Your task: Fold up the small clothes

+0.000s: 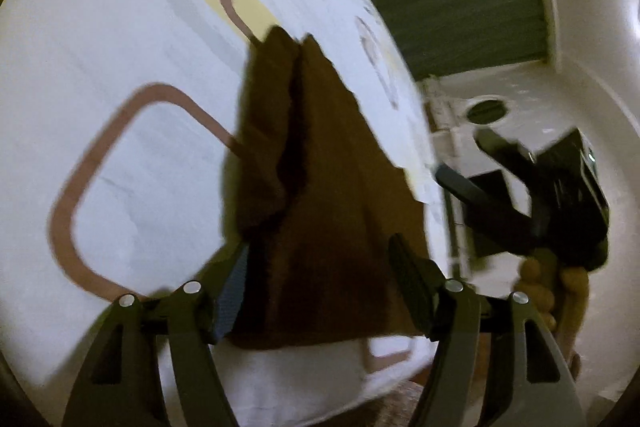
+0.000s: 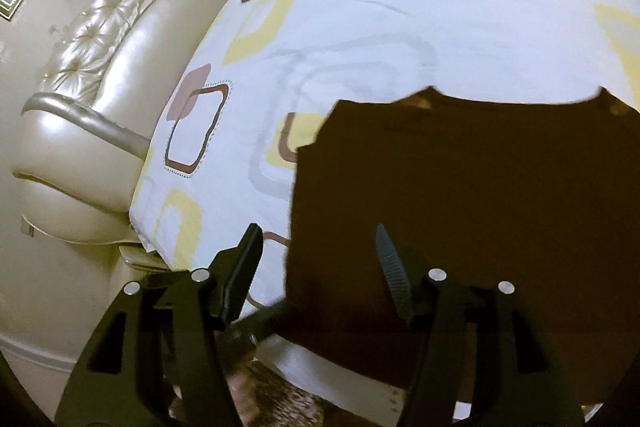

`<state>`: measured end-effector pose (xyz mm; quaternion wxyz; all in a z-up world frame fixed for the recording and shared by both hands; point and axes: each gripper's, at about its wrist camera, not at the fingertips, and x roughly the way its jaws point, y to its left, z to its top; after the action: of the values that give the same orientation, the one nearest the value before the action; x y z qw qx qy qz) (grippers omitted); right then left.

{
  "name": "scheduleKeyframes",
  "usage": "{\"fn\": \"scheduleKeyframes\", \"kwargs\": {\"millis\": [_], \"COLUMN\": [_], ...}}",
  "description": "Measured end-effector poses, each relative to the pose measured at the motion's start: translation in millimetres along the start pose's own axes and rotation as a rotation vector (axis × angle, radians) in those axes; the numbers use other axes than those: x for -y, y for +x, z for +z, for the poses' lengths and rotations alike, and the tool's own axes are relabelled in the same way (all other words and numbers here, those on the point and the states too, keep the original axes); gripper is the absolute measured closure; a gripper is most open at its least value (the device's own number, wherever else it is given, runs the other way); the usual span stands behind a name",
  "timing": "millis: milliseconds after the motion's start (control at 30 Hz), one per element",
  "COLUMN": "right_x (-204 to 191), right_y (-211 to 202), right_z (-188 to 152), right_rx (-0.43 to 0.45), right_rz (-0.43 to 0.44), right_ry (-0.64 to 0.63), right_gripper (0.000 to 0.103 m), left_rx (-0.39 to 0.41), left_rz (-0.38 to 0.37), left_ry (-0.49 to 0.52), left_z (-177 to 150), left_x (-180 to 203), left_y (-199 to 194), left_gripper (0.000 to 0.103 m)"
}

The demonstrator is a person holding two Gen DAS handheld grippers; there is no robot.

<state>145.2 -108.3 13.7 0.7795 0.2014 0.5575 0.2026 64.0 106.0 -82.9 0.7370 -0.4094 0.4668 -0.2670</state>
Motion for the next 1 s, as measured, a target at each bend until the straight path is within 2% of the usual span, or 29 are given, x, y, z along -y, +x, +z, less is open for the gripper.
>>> {"fn": "scheduleKeyframes", "kwargs": {"millis": [133,233,300,400,433,500,600,800,967,1000], "right_x": [-18,-20,-17,-8,-3,3,10,12,-3,-9], "right_y": [10,7,2,-2,-3,-3,-3,-5,15,23], "right_z": [1,-5,-8,-13,-17,-23,-30,-28,-9,-4], "right_rx": [-0.028,-0.038,-0.036,-0.03,-0.03,-0.036,-0.04,-0.047,-0.064,-0.077], "right_rz": [0.009,0.01,0.009,0.02,0.029,0.043,0.054,0.055,0.019,0.003], "right_ry": [-0.024,-0.034,-0.033,-0.011,0.002,0.02,0.033,0.02,-0.014,-0.027], "right_gripper": [0.045,0.045,0.045,0.044,0.044,0.044,0.044,0.044,0.044,0.044], "left_rx": [-0.007,0.025,0.024,-0.037,-0.044,-0.059,-0.071,-0.096,-0.09,-0.085], "left_rz": [-0.037,-0.018,0.051,0.142,0.156,0.15,0.13,0.056,0.07,0.071], "left_ry": [-0.034,-0.04,-0.011,0.026,0.038,0.057,0.051,0.066,0.059,0.044], "left_z": [3,6,9,13,14,20,27,5,-5,-4], "left_x": [-9,-10,-9,-2,1,6,6,5,10,10], "left_y": [-4,-21,-24,-10,-6,3,14,4,5,8], "left_gripper": [0.036,0.036,0.036,0.036,0.032,0.024,0.023,0.024,0.024,0.027]}}
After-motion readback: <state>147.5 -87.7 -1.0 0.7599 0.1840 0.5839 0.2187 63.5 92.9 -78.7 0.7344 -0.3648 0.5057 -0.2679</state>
